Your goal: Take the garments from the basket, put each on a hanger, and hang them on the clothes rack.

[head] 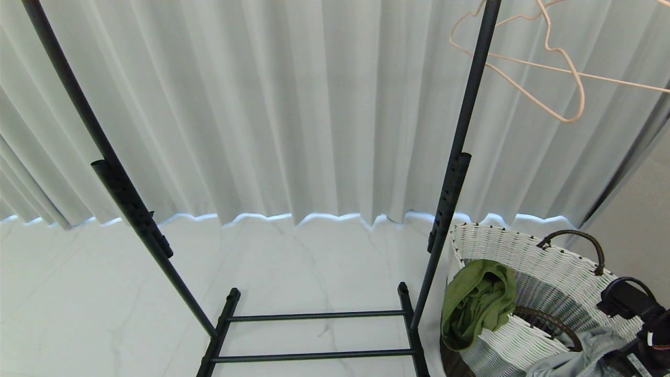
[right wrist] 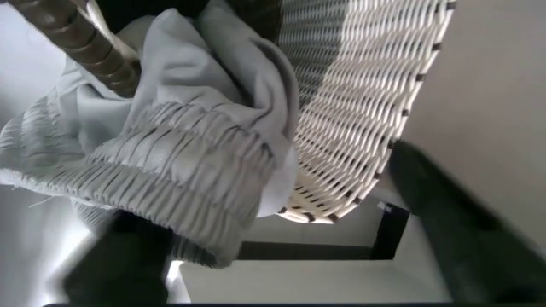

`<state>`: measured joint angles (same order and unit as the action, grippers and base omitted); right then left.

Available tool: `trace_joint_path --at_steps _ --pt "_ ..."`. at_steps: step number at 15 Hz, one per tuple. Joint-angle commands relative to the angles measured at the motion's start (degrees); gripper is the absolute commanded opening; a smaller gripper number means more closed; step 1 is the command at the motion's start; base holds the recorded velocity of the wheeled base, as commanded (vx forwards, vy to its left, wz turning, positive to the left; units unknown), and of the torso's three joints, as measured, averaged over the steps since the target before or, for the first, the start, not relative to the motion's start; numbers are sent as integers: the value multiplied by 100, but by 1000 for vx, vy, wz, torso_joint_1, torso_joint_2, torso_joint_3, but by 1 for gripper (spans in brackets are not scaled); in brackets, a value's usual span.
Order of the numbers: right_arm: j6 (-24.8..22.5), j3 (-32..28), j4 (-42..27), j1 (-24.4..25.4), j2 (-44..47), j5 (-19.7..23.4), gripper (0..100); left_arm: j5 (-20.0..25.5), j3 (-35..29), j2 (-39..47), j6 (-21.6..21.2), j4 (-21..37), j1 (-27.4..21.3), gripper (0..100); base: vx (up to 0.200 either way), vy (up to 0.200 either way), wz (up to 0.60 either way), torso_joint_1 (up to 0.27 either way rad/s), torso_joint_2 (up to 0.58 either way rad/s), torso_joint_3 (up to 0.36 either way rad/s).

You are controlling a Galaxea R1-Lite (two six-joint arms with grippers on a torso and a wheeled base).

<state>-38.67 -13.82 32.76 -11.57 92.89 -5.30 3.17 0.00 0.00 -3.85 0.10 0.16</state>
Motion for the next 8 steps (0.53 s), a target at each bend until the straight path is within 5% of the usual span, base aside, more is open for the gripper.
trace_joint_path --at_steps 1,5,8 --pt "0 11 11 6 10 3 0 -1 0 0 -1 -1 2 100 0 0 0 0 0 0" --pt "17 108 -50 58 -746 73 0 -1 0 0 -1 -1 2 100 0 0 0 0 0 0" --pt "17 -358 -1298 102 -2003 29 0 -1 0 0 -10 8 2 100 0 0 0 0 0 0"
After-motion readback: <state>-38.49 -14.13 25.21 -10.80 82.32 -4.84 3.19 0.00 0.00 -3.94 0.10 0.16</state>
